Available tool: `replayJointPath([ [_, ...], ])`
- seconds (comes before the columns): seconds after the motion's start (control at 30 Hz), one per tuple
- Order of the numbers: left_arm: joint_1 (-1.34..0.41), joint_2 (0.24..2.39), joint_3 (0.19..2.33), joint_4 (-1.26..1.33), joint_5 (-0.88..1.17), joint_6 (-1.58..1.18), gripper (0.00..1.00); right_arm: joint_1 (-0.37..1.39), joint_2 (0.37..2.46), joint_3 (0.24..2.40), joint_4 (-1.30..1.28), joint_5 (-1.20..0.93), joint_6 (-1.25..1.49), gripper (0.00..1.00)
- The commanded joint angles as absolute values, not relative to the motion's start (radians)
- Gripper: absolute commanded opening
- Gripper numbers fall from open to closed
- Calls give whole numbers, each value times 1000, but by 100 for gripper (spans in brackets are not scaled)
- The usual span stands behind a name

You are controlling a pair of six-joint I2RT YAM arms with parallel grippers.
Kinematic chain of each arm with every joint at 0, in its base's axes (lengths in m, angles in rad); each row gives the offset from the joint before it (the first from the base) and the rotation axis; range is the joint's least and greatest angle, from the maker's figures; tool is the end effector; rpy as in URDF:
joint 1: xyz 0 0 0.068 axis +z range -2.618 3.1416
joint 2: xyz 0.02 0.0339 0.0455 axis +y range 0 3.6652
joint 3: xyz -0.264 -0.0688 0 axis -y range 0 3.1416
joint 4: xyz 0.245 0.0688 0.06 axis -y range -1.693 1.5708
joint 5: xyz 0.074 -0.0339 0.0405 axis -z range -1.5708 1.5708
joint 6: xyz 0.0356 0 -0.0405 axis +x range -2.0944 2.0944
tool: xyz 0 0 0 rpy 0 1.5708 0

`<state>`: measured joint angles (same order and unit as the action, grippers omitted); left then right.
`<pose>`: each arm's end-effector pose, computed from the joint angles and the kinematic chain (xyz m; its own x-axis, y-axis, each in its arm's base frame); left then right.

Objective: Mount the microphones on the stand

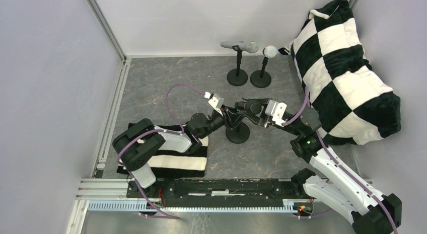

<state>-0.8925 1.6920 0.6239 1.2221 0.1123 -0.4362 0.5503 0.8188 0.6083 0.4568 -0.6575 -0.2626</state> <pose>0.2043 -0.2599 0.2066 -0.2690 -0.3353 -0.9029 0.8049 0.4365 -0.4019 0.1513 0.1184 0.3387 0.4393 0.0284 -0.8979 -0.8337 0.3853 -0.3957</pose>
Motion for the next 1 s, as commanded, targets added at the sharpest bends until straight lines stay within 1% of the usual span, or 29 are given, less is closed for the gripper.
replayJointPath([
  [0.0, -906, 1709, 651, 1192, 148, -454, 2, 561, 838, 610, 231, -617, -276, 0],
  [0.23, -906, 1707, 652, 1181, 153, -444, 2, 561, 854, 584, 215, -560, -307, 0],
  [0.33, -907, 1703, 653, 1167, 156, -431, 2, 561, 882, 617, 169, -525, -293, 0],
  [0.47, -907, 1698, 653, 1161, 155, -421, 2, 561, 941, 698, 37, -492, -275, 0],
  [0.53, -907, 1698, 653, 1159, 157, -418, 2, 560, 950, 706, 28, -493, -233, 0],
  [0.67, -907, 1698, 652, 1159, 160, -416, 2, 561, 965, 700, 6, -499, -178, 0],
  [0.97, -907, 1698, 653, 1158, 167, -410, 2, 561, 1032, 653, 3, -461, -167, 0],
])
